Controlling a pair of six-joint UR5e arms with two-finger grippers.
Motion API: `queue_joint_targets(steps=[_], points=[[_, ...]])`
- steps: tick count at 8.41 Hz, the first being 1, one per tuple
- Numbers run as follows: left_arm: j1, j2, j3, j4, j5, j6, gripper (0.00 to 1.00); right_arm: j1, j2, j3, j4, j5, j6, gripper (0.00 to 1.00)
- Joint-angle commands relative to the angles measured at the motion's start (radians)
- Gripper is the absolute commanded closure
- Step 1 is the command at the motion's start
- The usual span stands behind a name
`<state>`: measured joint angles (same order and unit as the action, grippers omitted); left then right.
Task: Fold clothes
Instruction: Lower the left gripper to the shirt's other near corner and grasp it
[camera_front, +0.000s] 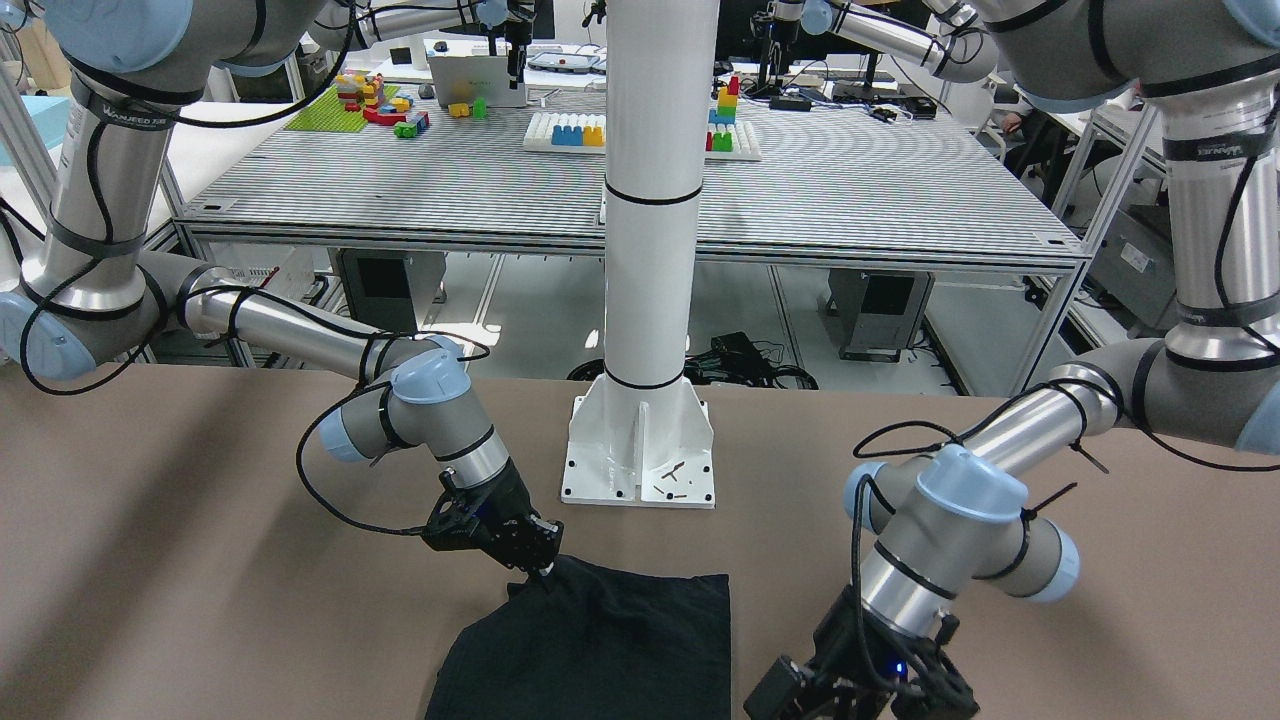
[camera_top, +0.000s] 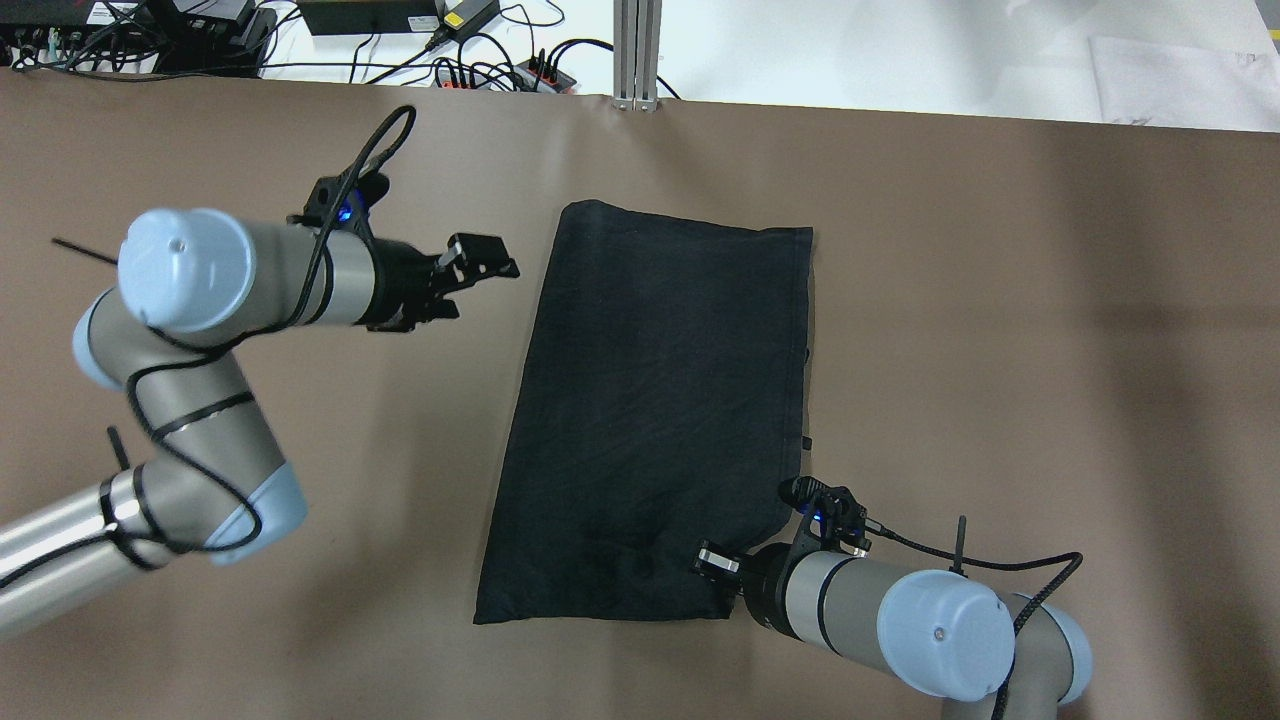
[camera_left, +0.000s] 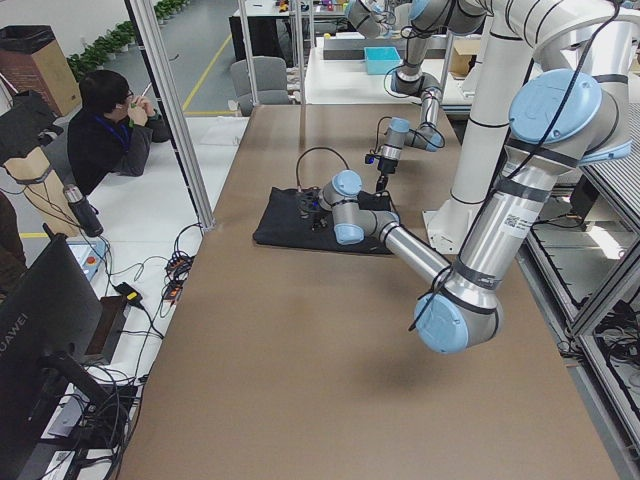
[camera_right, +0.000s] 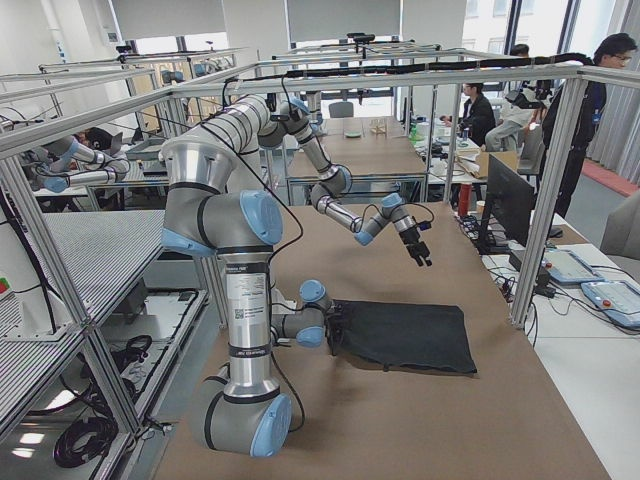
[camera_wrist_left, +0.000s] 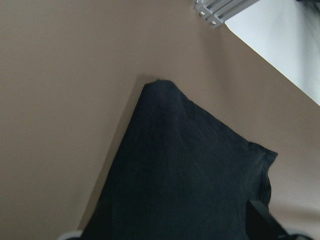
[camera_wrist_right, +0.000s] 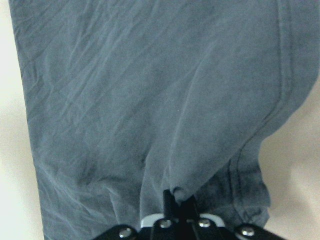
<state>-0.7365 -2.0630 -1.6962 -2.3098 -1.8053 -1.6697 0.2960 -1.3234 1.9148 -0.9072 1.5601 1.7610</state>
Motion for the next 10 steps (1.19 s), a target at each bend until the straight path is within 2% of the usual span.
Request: queue_joint_targets(steps=[1, 2, 3, 5, 7, 10], points=[[0.205, 0.209, -0.233, 0.082, 0.177, -0.106, 0.05, 0.002, -0.002, 0.007, -0.001, 0.008, -0.017, 1.0], [0.318, 0.286, -0.231, -0.05, 0.298, -0.129, 0.05, 0.002, -0.002, 0.007, -0.001, 0.008, -0.032, 1.0], [0.401, 0.341, -0.246, -0.106, 0.407, -0.136, 0.05, 0.002, -0.004, 0.006, -0.001, 0.008, -0.04, 1.0], [0.559, 0.353, -0.241, -0.082, 0.573, -0.139, 0.05, 0.003, -0.007, 0.006, -0.001, 0.006, -0.057, 1.0], [0.626, 0.333, -0.221, -0.045, 0.622, -0.168, 0.05, 0.002, -0.005, 0.007, -0.001, 0.006, -0.06, 1.0], [0.631, 0.255, -0.11, -0.046, 0.623, -0.168, 0.06, 0.002, -0.005, 0.007, -0.001, 0.003, -0.061, 1.0]])
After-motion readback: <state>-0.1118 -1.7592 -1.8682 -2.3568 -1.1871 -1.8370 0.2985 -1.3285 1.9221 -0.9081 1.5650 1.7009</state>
